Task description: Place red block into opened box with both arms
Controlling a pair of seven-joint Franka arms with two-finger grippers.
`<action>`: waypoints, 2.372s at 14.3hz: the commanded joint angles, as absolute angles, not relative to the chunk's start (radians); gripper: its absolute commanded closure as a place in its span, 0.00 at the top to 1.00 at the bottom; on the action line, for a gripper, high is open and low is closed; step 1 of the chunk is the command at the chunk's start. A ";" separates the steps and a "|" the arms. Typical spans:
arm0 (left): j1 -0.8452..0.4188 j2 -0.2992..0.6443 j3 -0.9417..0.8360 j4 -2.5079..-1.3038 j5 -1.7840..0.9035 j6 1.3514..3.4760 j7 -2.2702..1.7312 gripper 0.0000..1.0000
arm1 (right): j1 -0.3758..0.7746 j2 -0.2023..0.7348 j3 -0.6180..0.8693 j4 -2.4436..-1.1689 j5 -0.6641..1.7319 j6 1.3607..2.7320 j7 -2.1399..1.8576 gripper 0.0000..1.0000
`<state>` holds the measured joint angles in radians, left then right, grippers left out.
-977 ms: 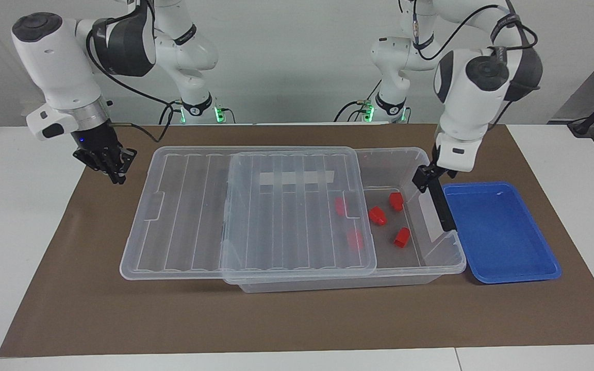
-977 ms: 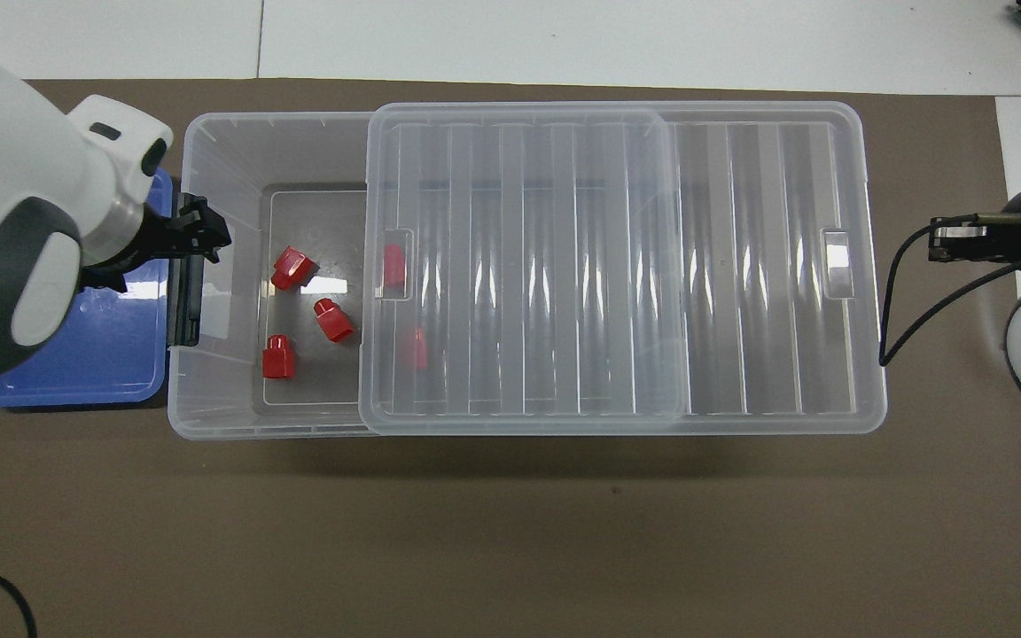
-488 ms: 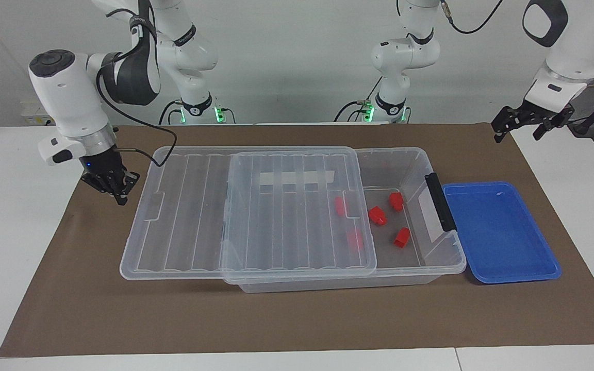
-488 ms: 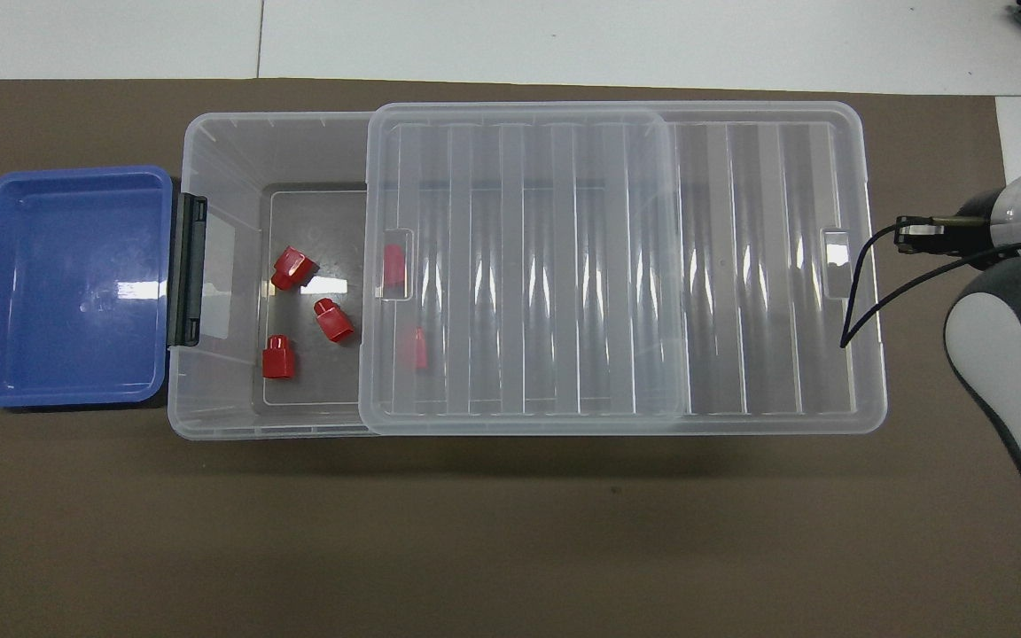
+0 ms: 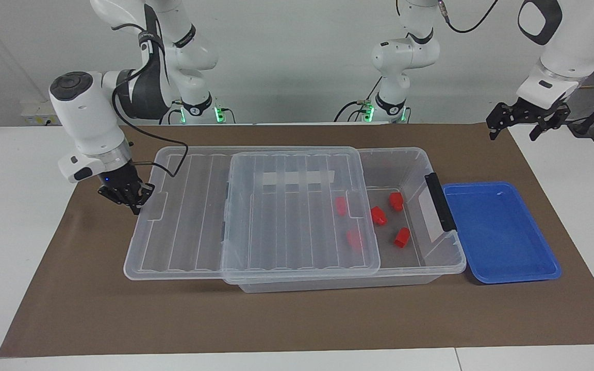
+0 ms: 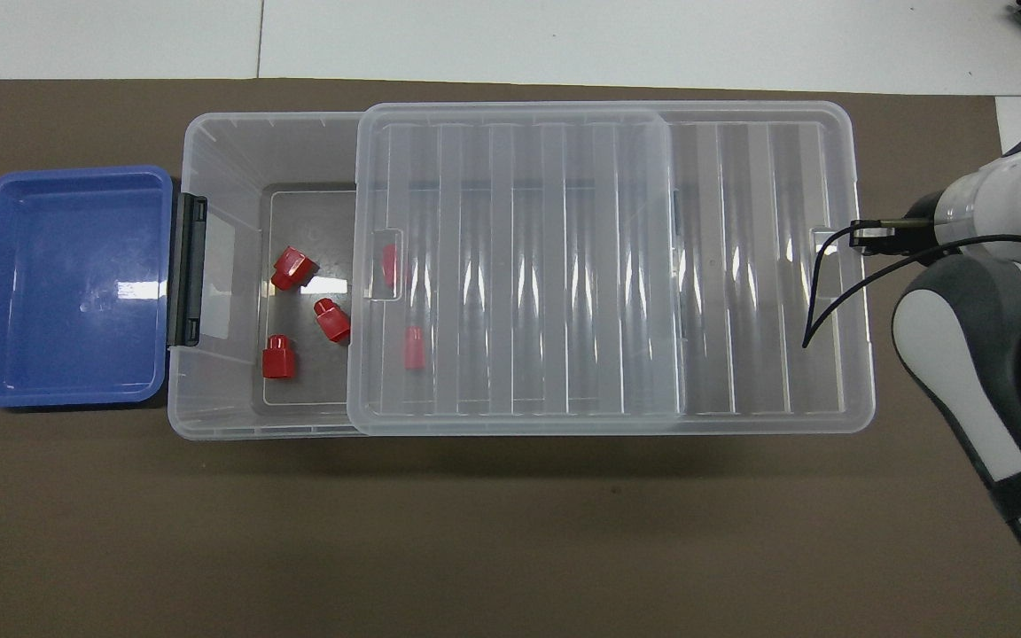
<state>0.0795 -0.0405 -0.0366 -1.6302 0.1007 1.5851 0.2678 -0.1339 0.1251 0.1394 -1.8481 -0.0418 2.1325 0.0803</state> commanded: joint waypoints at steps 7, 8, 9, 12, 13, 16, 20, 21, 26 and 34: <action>-0.150 -0.059 0.023 -1.634 0.092 1.546 0.270 1.00 | 0.037 0.124 0.146 -1.859 -0.025 2.138 0.067 0.00; -0.164 -0.034 0.023 -1.597 0.092 1.536 0.265 1.00 | 0.052 0.124 0.146 -1.861 -0.025 2.138 0.067 0.00; -0.184 -0.022 0.043 -1.565 0.092 1.510 0.262 1.00 | 0.072 0.124 0.146 -1.862 -0.025 2.138 0.069 0.00; -0.204 0.012 0.101 -1.483 0.077 1.465 0.236 1.00 | 0.106 0.123 0.147 -1.870 -0.025 2.138 0.069 0.00; -0.204 0.008 0.103 -1.500 0.072 1.491 0.168 1.00 | 0.115 0.123 0.147 -1.870 -0.025 2.138 0.069 0.00; -0.195 -0.001 0.078 -1.505 0.034 1.528 0.040 1.00 | 0.129 0.123 0.149 -1.876 -0.025 2.149 0.069 0.00; -0.195 -0.025 0.026 -1.585 0.034 1.586 0.006 1.00 | 0.130 0.124 0.149 -1.876 -0.025 2.157 0.067 0.00; -0.193 -0.025 0.031 -1.586 0.032 1.600 0.002 1.00 | 0.132 0.124 0.149 -1.876 -0.023 2.158 0.067 0.00; -0.204 -0.034 0.034 -1.594 0.035 1.628 0.006 1.00 | 0.138 0.120 0.149 -1.867 -0.021 2.142 0.071 0.00; -0.190 -0.049 0.035 -1.600 0.035 1.623 0.008 1.00 | 0.045 -0.004 0.146 -1.875 -0.021 1.944 0.156 0.85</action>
<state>-0.1830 -0.0269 0.0219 -1.5752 0.0449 1.6116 0.0125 0.0927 0.0395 0.1377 -1.8577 -0.0407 1.9757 0.1447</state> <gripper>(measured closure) 0.000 0.907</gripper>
